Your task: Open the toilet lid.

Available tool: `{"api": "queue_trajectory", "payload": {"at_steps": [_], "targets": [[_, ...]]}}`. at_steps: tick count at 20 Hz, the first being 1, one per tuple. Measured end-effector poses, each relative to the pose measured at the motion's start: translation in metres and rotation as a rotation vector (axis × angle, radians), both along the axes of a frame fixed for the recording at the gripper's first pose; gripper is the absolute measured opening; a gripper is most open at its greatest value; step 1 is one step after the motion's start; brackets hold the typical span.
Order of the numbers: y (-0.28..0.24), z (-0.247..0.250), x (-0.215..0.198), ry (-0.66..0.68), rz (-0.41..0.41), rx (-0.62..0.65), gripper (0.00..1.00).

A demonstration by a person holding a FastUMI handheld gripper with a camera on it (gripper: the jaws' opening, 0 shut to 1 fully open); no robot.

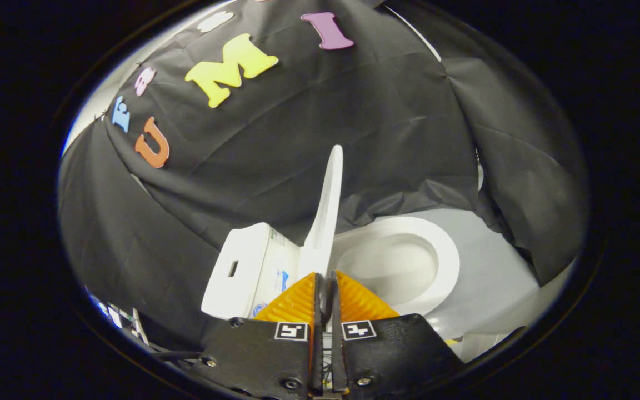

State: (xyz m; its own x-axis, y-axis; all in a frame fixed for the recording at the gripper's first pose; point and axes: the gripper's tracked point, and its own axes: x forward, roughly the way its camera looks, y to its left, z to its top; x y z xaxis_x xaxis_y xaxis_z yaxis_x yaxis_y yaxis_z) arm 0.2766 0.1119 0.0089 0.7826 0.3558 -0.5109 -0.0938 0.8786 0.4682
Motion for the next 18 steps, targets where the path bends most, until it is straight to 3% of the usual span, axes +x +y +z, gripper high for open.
{"api": "queue_trajectory", "payload": {"at_steps": [18], "targets": [[0.085, 0.037, -0.005, -0.082, 0.104, -0.132, 0.14]]}}
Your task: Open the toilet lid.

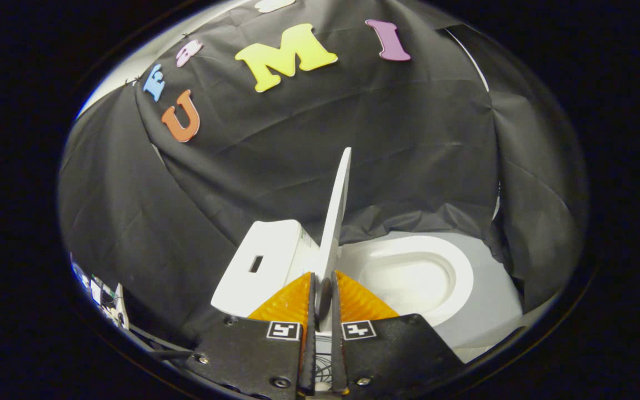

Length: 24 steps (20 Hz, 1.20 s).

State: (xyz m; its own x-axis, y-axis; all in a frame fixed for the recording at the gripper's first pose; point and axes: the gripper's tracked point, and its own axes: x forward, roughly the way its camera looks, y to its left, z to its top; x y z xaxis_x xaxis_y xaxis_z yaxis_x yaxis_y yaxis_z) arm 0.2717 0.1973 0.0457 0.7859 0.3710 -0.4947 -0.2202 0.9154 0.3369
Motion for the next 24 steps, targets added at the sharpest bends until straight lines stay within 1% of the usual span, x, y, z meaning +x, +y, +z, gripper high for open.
{"api": "queue_trajectory", "payload": {"at_steps": [15, 20, 24], "targets": [[0.079, 0.018, -0.006, -0.079, 0.107, -0.118, 0.14], [0.1, 0.019, -0.005, -0.089, 0.124, -0.114, 0.15], [0.12, 0.018, -0.008, -0.105, 0.154, -0.138, 0.15]]}}
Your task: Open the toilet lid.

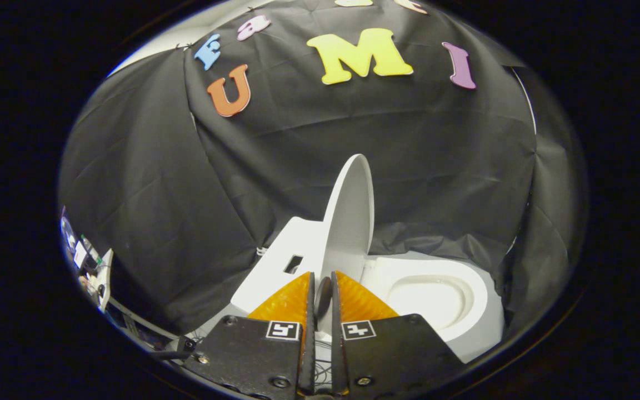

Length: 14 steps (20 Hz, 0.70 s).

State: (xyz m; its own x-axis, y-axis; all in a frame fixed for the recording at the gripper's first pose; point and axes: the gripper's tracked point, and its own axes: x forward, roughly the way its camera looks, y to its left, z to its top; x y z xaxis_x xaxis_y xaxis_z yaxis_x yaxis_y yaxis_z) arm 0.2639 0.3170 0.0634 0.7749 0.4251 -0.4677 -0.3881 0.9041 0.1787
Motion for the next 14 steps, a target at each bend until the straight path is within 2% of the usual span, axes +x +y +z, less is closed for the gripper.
{"api": "queue_trajectory", "payload": {"at_steps": [14], "targets": [[0.062, -0.008, -0.003, -0.002, 0.057, -0.025, 0.15]]}}
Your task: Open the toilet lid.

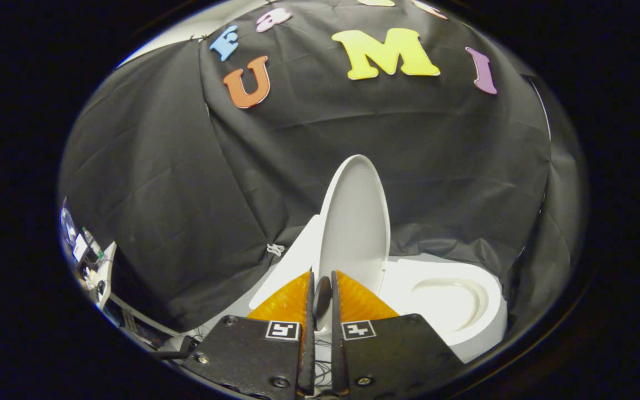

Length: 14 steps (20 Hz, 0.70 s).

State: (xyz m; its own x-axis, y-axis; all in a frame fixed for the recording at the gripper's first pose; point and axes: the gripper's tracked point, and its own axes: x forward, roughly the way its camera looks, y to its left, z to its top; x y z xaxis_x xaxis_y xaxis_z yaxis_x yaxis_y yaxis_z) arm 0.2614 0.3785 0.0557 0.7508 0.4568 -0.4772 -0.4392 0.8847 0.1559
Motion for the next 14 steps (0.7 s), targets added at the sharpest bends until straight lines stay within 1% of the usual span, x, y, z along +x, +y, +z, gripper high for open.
{"api": "queue_trajectory", "payload": {"at_steps": [6, 10, 14], "targets": [[0.027, -0.005, -0.001, -0.017, 0.013, -0.04, 0.15], [0.04, -0.008, -0.001, -0.033, 0.012, -0.086, 0.15], [0.051, -0.011, -0.001, -0.037, 0.008, -0.103, 0.15]]}}
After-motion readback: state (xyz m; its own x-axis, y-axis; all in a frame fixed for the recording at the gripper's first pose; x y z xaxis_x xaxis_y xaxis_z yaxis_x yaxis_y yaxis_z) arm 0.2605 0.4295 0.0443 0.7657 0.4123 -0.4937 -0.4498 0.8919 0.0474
